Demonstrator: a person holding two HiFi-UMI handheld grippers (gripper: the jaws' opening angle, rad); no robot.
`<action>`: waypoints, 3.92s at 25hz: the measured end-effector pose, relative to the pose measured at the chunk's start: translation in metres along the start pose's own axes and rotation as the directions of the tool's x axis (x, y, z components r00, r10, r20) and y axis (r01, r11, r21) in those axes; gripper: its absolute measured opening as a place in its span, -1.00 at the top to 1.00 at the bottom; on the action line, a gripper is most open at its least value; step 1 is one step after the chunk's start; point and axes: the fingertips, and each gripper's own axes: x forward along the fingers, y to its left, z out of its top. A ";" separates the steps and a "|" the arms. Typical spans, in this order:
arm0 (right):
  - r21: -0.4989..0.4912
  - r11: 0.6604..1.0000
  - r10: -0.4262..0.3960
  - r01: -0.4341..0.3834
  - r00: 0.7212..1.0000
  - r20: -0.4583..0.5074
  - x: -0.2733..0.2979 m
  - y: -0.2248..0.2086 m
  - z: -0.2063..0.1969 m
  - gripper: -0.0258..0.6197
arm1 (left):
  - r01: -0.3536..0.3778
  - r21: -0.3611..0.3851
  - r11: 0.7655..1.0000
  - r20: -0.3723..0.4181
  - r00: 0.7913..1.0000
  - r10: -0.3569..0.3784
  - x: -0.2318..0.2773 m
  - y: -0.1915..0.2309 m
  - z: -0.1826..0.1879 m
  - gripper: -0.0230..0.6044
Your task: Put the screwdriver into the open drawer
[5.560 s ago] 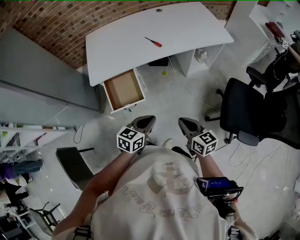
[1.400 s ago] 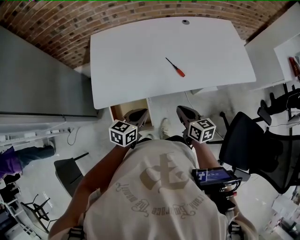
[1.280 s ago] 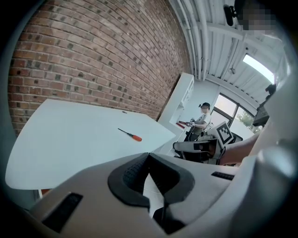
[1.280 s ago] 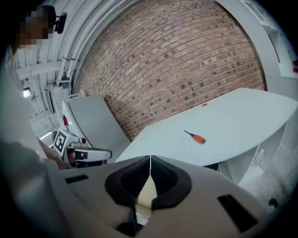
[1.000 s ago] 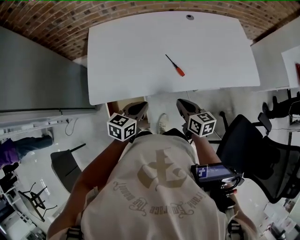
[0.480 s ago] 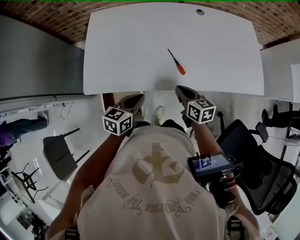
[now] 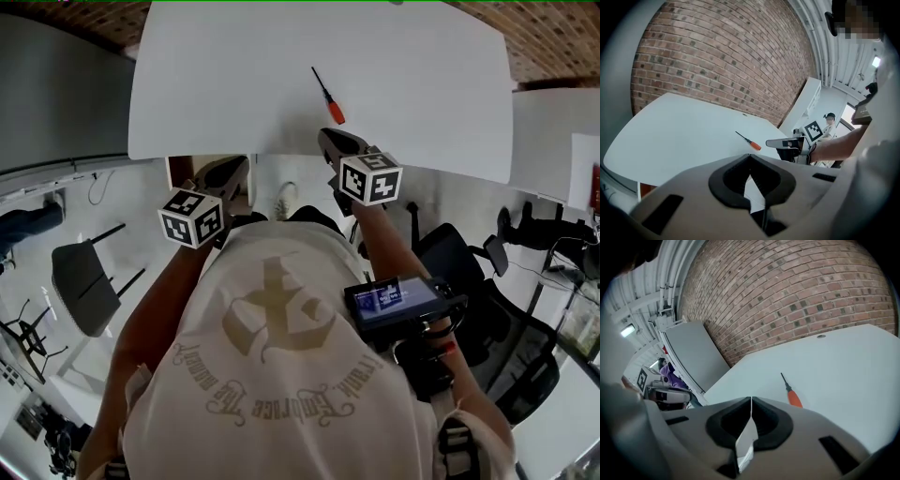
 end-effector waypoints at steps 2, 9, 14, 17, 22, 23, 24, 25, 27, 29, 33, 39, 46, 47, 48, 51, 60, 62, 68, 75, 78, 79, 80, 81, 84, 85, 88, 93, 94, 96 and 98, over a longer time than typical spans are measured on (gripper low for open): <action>-0.014 1.000 0.010 -0.010 1.000 -0.009 0.002 0.001 0.004 0.85 | -0.008 -0.007 1.000 0.000 1.000 0.008 -0.002 -0.001 -0.001 0.86; -0.050 0.999 0.002 -0.003 1.000 -0.023 0.007 -0.003 0.018 0.85 | -0.036 -0.019 0.999 0.016 0.999 0.036 -0.011 -0.004 0.005 0.86; -0.062 0.998 -0.025 0.021 0.998 -0.064 0.020 -0.026 0.018 0.85 | -0.054 -0.048 0.997 0.011 0.998 0.055 0.001 0.003 0.001 0.86; -0.087 0.995 -0.063 0.055 0.994 -0.095 0.039 -0.039 0.024 0.85 | -0.054 -0.064 0.997 0.007 0.998 0.055 0.007 0.019 0.003 0.86; -0.137 0.985 -0.121 0.101 0.982 -0.148 0.045 -0.056 0.030 0.84 | -0.065 -0.079 0.995 0.016 0.998 0.067 0.002 0.025 0.003 0.86; -0.148 0.983 -0.132 0.108 0.979 -0.158 0.051 -0.059 0.032 0.84 | -0.070 -0.086 0.994 0.018 0.997 0.071 0.000 0.030 0.002 0.86; -0.158 0.981 -0.142 0.115 0.975 -0.169 0.058 -0.061 0.033 0.84 | -0.074 -0.095 0.993 0.019 0.997 0.076 -0.002 0.037 0.000 0.86; -0.169 0.978 -0.151 0.121 0.972 -0.179 0.065 -0.063 0.035 0.84 | -0.079 -0.103 0.992 0.020 0.997 0.081 -0.003 0.044 -0.002 0.86; -0.194 0.972 -0.172 0.133 0.965 -0.199 0.075 -0.068 0.037 0.84 | -0.090 -0.115 0.989 0.025 0.995 0.094 -0.007 0.050 -0.007 0.86; -0.225 0.964 -0.189 0.139 0.958 -0.218 0.076 -0.075 0.036 0.83 | -0.103 -0.119 0.987 0.038 0.993 0.108 -0.011 0.046 -0.010 0.86; -0.269 0.953 -0.222 0.143 0.931 -0.289 0.072 -0.085 0.029 0.57 | -0.127 -0.129 0.984 0.059 0.989 0.135 -0.022 0.040 -0.012 0.86; -0.313 0.937 -0.277 0.158 0.881 -0.384 0.093 -0.100 0.027 0.57 | -0.161 -0.159 0.974 0.075 0.982 0.175 -0.033 0.060 -0.012 0.86; -0.346 0.926 -0.316 0.154 0.817 -0.483 0.108 -0.107 0.015 0.57 | -0.188 -0.181 0.965 0.085 0.975 0.206 -0.046 0.072 -0.012 0.86; -0.346 0.924 -0.324 0.159 0.808 -0.493 0.108 -0.108 0.013 0.57 | -0.191 -0.184 0.964 0.087 0.974 0.209 -0.048 0.072 -0.012 0.86; -0.346 0.923 -0.332 0.167 0.800 -0.499 0.108 -0.110 0.011 0.57 | -0.193 -0.187 0.963 0.088 0.973 0.212 -0.049 0.072 -0.011 0.86; -0.344 0.920 -0.348 0.187 0.792 -0.502 0.107 -0.113 0.012 0.63 | -0.191 -0.188 0.963 0.089 0.974 0.210 -0.051 0.073 -0.009 0.86; -0.338 0.918 -0.362 0.207 0.786 -0.501 0.108 -0.118 0.012 0.71 | -0.187 -0.174 0.967 0.088 0.975 0.204 -0.051 0.075 -0.004 0.86; -0.317 0.924 -0.354 0.214 0.794 -0.495 0.108 -0.120 0.013 0.71 | -0.186 -0.169 0.968 0.087 0.975 0.202 -0.051 0.075 -0.002 0.86; -0.269 0.938 -0.326 0.216 0.814 -0.481 0.109 -0.125 0.018 0.72 | -0.188 -0.158 0.969 0.078 0.976 0.202 -0.049 0.076 0.000 0.86; -0.262 0.947 -0.294 0.188 0.838 -0.460 0.105 -0.099 0.016 0.72 | -0.182 -0.138 0.974 0.081 0.978 0.194 -0.063 0.074 -0.004 0.86; -0.265 0.948 -0.282 0.176 0.850 -0.444 0.102 -0.088 0.018 0.72 | -0.175 -0.132 0.976 0.085 0.979 0.187 -0.068 0.071 -0.006 0.86; -0.267 0.949 -0.277 0.171 0.855 -0.439 0.102 -0.086 0.019 0.72 | -0.174 -0.131 0.976 0.086 0.979 0.186 -0.069 0.071 -0.006 0.86; -0.268 0.949 -0.272 0.165 0.859 -0.434 0.102 -0.084 0.021 0.72 | -0.174 -0.130 0.976 0.087 0.979 0.186 -0.069 0.071 -0.006 0.86; -0.268 0.950 -0.267 0.160 0.863 -0.430 0.102 -0.082 0.022 0.72 | -0.174 -0.130 0.976 0.088 0.979 0.186 -0.069 0.071 -0.006 0.86; -0.260 0.954 -0.249 0.148 0.875 -0.416 0.099 -0.078 0.025 0.72 | -0.173 -0.131 0.976 0.092 0.978 0.185 -0.070 0.069 -0.006 0.86; -0.254 0.956 -0.242 0.145 0.880 -0.409 0.097 -0.076 0.026 0.72 | -0.172 -0.130 0.976 0.093 0.978 0.185 -0.070 0.068 -0.007 0.86; -0.224 0.966 -0.211 0.130 0.897 -0.388 0.095 -0.069 0.027 0.72 | -0.174 -0.128 0.976 0.095 0.978 0.187 -0.074 0.067 -0.008 0.86; -0.156 0.983 -0.151 0.101 0.925 -0.349 0.090 -0.054 0.028 0.72 | -0.176 -0.125 0.976 0.095 0.978 0.188 -0.080 0.065 -0.013 0.86; -0.137 0.986 -0.137 0.095 0.930 -0.341 0.089 -0.051 0.027 0.72 | -0.175 -0.124 0.977 0.094 0.978 0.188 -0.081 0.064 -0.014 0.86; -0.104 0.991 -0.112 0.082 0.939 -0.325 0.086 -0.044 0.026 0.72 | -0.174 -0.123 0.977 0.090 0.979 0.185 -0.083 0.062 -0.016 0.86; -0.081 0.994 -0.093 0.071 0.945 -0.313 0.085 -0.039 0.025 0.72 | -0.170 -0.121 0.978 0.086 0.980 0.181 -0.082 0.061 -0.018 0.86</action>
